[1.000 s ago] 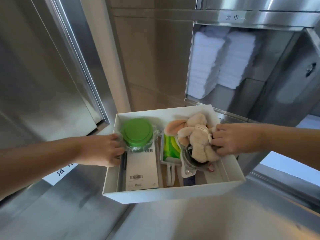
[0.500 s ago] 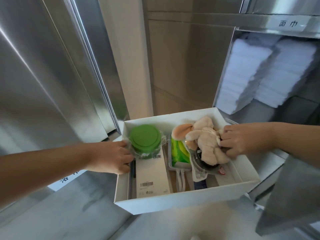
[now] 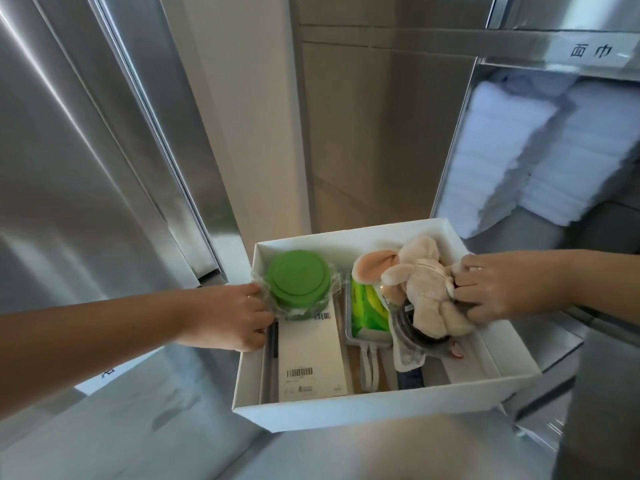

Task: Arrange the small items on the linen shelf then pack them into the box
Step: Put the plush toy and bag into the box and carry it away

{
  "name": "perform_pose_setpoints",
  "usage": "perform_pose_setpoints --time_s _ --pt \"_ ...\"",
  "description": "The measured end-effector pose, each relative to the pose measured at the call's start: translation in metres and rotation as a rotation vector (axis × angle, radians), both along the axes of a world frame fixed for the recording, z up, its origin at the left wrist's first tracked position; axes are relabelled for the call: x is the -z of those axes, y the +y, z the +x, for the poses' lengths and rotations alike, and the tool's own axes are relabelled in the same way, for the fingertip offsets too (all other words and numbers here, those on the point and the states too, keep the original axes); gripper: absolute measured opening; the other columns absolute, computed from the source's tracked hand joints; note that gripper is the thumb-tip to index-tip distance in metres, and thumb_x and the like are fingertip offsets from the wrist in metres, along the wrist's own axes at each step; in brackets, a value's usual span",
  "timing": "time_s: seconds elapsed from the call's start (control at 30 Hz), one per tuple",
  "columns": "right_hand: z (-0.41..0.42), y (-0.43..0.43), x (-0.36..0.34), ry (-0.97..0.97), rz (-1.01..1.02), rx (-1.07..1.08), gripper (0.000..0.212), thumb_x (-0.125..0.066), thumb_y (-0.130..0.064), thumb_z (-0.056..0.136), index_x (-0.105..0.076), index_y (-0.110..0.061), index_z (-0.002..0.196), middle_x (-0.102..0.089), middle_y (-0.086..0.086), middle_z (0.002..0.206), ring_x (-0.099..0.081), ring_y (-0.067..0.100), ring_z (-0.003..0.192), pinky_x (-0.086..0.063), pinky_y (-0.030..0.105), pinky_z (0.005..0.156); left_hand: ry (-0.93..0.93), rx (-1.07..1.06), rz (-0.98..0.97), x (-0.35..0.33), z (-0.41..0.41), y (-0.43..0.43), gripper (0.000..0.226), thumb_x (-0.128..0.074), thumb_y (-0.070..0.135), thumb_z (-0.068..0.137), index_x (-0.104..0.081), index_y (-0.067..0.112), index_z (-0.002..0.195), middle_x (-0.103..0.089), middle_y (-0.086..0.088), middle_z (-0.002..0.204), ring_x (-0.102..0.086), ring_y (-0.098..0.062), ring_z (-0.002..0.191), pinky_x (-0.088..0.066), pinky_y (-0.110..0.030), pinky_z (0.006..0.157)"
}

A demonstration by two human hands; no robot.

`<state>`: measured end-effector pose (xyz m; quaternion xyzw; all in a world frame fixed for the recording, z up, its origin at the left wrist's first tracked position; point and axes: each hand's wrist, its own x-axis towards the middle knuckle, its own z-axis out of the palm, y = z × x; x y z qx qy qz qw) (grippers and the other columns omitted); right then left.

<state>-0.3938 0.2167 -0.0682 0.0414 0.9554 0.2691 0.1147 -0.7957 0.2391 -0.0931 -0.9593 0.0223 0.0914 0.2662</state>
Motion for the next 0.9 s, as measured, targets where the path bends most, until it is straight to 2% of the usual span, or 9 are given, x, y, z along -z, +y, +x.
perform_pose_setpoints --time_s 0.37,0.53,0.9 --pt "0.036 0.006 0.015 0.008 -0.048 0.084 0.020 -0.080 -0.017 0.065 -0.061 -0.021 0.063 -0.060 -0.001 0.068 -0.057 0.018 0.059 -0.050 0.025 0.059 0.048 0.043 -0.044 0.003 0.035 0.033 0.024 -0.077 0.006 0.057 -0.056 0.017 0.055 -0.053 0.001 0.058 -0.051 -0.019 0.053 -0.049 -0.025 0.063" --pt "0.048 0.039 0.012 0.006 0.011 0.073 0.019 -0.080 -0.014 0.062 -0.063 -0.021 0.063 -0.060 -0.002 0.067 -0.057 0.017 0.059 -0.051 0.026 0.059 0.073 0.007 -0.001 0.000 0.048 0.058 0.022 -0.076 0.005 0.058 -0.058 0.017 0.057 -0.055 0.001 0.060 -0.054 -0.020 0.054 -0.050 -0.026 0.064" --pt "0.075 0.128 0.013 0.013 -0.007 -0.009 0.021 -0.081 -0.012 0.060 -0.062 -0.022 0.060 -0.060 -0.002 0.065 -0.057 0.015 0.058 -0.050 0.022 0.061 0.081 -0.116 0.027 -0.003 0.075 0.104 0.028 -0.076 0.002 0.054 -0.053 0.017 0.054 -0.053 0.000 0.057 -0.051 -0.020 0.050 -0.048 -0.026 0.060"
